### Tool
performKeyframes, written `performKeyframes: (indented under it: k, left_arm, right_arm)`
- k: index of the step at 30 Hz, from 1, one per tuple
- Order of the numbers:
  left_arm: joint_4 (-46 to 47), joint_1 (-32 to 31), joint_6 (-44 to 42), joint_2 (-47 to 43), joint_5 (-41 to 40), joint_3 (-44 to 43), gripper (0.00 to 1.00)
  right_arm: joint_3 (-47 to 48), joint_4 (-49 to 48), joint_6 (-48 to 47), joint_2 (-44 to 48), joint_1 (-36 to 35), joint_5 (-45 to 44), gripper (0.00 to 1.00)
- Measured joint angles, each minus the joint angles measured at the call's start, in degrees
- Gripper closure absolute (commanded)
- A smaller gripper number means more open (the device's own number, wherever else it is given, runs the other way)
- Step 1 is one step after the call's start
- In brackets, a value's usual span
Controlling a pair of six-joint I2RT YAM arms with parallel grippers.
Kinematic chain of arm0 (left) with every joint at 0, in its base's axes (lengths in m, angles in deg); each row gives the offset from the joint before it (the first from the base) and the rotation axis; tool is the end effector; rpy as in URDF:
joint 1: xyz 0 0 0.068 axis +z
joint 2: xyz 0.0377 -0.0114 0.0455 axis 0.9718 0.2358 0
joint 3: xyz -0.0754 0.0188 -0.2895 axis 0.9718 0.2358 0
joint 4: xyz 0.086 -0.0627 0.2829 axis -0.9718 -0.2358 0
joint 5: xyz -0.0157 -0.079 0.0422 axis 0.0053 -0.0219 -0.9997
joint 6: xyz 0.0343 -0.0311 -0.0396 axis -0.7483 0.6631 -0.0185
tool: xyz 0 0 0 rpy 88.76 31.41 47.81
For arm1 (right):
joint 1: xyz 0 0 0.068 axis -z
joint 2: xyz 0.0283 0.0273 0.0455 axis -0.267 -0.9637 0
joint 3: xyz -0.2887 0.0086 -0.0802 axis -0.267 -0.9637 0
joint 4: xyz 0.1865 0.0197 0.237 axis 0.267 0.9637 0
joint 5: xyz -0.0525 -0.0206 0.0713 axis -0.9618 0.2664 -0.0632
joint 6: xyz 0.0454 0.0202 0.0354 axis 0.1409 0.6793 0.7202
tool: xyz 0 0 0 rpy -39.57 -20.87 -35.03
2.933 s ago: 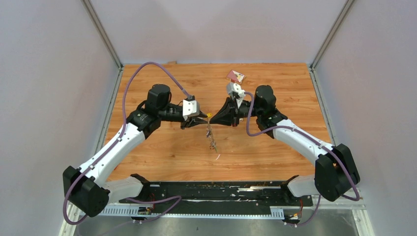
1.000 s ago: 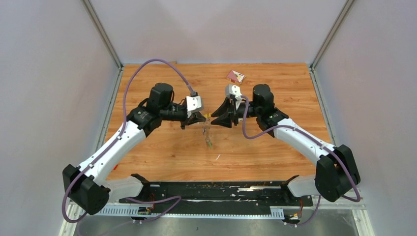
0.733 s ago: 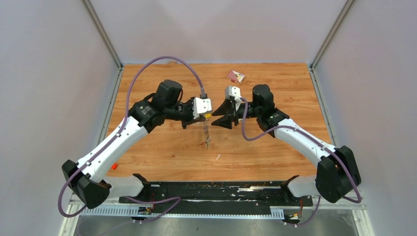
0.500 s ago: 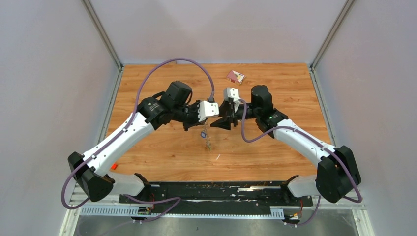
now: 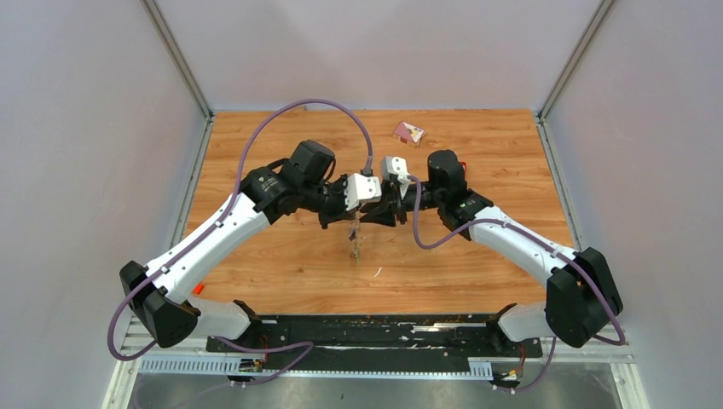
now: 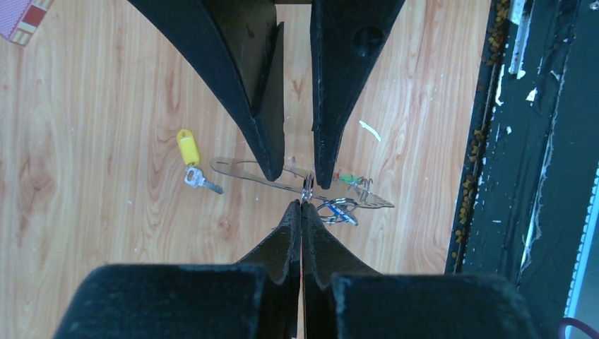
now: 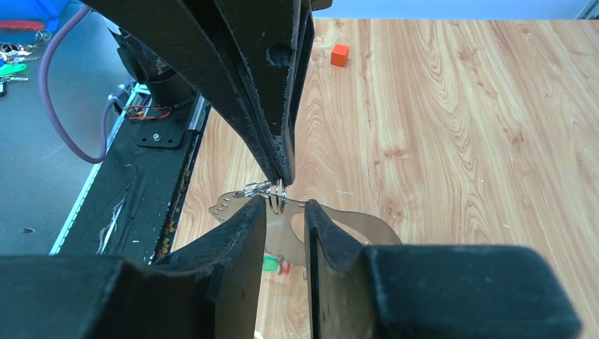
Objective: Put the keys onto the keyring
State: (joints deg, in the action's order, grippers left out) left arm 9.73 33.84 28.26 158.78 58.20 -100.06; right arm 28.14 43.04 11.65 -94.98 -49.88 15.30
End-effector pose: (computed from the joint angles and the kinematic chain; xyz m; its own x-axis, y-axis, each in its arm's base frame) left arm 0.2168 -0.2233 0.3883 -0.0453 0.6841 -0.7280 0.9813 0.1669 0.0957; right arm 0.2621 0.2269 0.3054 0.0108 -0.1433 -0.9896 -0.9969 -0.0787 0.0005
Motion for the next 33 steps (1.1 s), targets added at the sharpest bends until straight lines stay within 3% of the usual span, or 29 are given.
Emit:
performKeyframes:
  k: [11, 15, 19, 22, 29, 33]
  left_arm:
    - [1.2, 0.0, 1.3, 0.0, 0.9, 0.2, 1.0]
    - [1.8, 0.1, 1.4, 0.0, 0.9, 0.5, 0.98]
    - [4.0, 0.3, 1.4, -0.5, 1.1, 2.3, 0.76]
    - [7.2, 2.2, 1.6, -2.2, 3.7, 4.8, 0.67]
    - [13.1, 10.2, 0.6, -6.9, 11.4, 9.7, 0.63]
    - [16.7, 11.7, -0.7, -8.7, 15.6, 13.3, 0.62]
  right_arm:
    - [0.0, 0.0, 0.0, 0.0, -0.3, 0.3, 1.0]
    - [0.0, 0.1, 0.1, 0.0, -0.3, 0.5, 1.0]
    - [0.0, 0.3, 0.9, 0.0, -0.2, -0.1, 1.0]
    - [0.0, -0.9, 2.7, 0.0, 0.0, -0.1, 1.0]
    - [0.0, -4.3, 6.8, 0.0, 0.7, 0.6, 1.0]
    - [0.0, -6.4, 8.9, 0.0, 1.2, 1.2, 1.0]
